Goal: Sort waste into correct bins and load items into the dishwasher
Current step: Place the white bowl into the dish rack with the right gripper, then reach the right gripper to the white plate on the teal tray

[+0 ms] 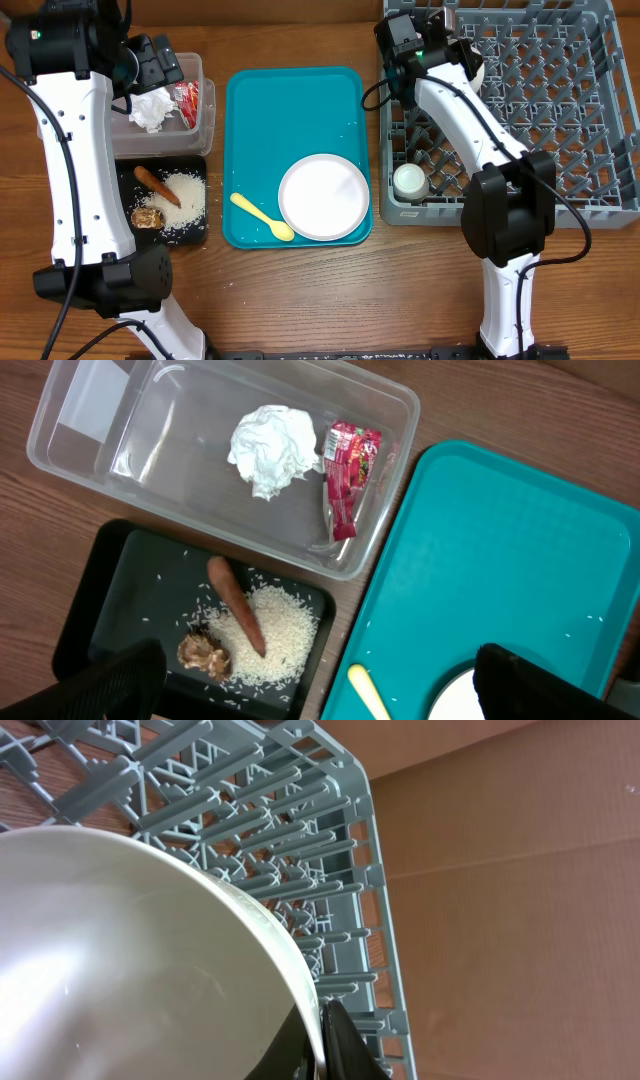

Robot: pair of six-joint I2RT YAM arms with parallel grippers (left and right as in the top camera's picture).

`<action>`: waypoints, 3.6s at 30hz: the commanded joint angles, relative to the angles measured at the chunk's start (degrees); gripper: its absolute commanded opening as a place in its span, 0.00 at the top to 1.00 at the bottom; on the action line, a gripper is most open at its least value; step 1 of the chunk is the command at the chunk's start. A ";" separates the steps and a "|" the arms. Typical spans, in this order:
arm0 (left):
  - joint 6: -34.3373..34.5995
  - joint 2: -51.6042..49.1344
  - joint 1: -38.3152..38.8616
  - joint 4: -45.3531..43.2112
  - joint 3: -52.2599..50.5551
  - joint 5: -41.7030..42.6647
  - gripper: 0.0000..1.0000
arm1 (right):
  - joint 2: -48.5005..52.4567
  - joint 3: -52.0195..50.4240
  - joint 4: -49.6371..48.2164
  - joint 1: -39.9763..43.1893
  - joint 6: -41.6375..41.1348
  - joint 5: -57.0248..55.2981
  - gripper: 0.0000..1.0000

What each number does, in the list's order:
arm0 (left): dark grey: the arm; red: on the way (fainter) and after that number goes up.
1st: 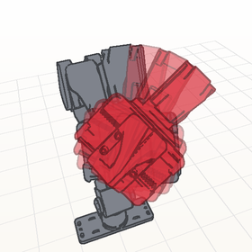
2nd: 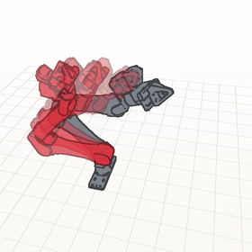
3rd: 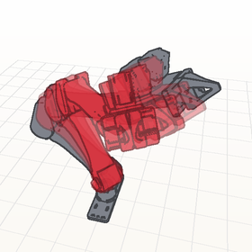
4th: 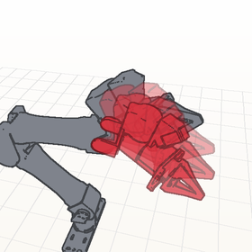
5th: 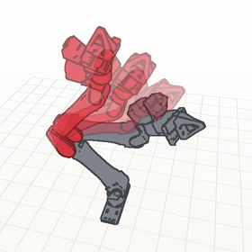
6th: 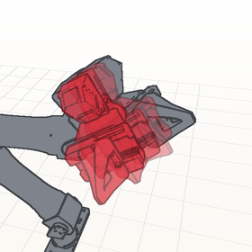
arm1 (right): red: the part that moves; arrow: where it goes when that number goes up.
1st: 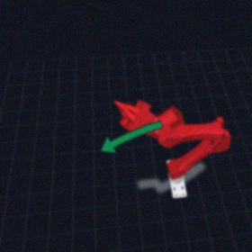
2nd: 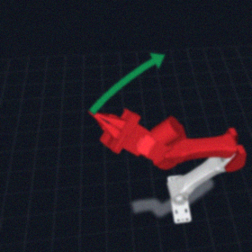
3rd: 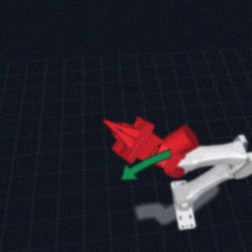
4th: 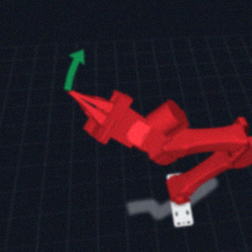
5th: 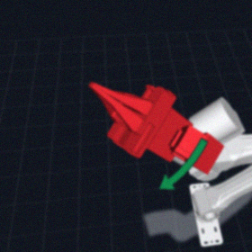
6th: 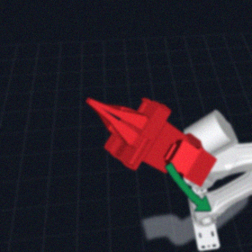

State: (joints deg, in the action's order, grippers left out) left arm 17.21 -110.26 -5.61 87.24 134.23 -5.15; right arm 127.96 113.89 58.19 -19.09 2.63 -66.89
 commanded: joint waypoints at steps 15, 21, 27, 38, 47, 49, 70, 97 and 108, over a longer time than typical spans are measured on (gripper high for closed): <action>0.39 0.76 0.37 -0.11 -0.26 0.24 0.00 | 1.09 -8.46 -1.14 -3.72 0.39 0.09 0.96; 0.39 0.76 0.37 -0.11 -0.26 0.24 0.00 | 1.09 -9.86 -1.09 -3.82 0.39 -2.36 0.96; 0.39 0.76 0.37 -0.11 -0.26 0.24 0.00 | 1.07 -9.86 -2.54 -3.69 0.42 -11.93 0.96; 0.39 0.76 0.37 -0.11 -0.26 0.24 0.00 | 1.07 -9.86 -4.11 -1.49 0.42 -20.24 0.96; 0.39 0.76 0.37 -0.11 -0.26 0.26 0.00 | 1.07 -9.86 -4.52 -1.73 0.44 -14.56 0.96; 0.39 0.76 0.37 -0.11 -0.26 0.24 0.00 | 1.07 -9.86 -4.26 -2.69 0.44 -14.71 0.96; 0.39 0.76 0.37 -0.11 -0.26 0.24 0.00 | 1.07 -9.84 -1.99 -10.10 0.44 -17.22 0.38; 0.39 0.76 0.37 -0.11 -0.26 0.24 0.00 | -10.82 6.19 9.11 -10.21 -4.13 49.90 0.00; 0.39 0.76 0.37 -0.11 -0.26 0.24 0.00 | -10.19 -2.05 17.25 -11.80 -21.99 85.46 0.30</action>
State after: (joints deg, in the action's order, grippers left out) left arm 17.21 -110.26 -5.61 87.24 134.23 -5.17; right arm 118.13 115.42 76.20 -29.67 -7.40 12.14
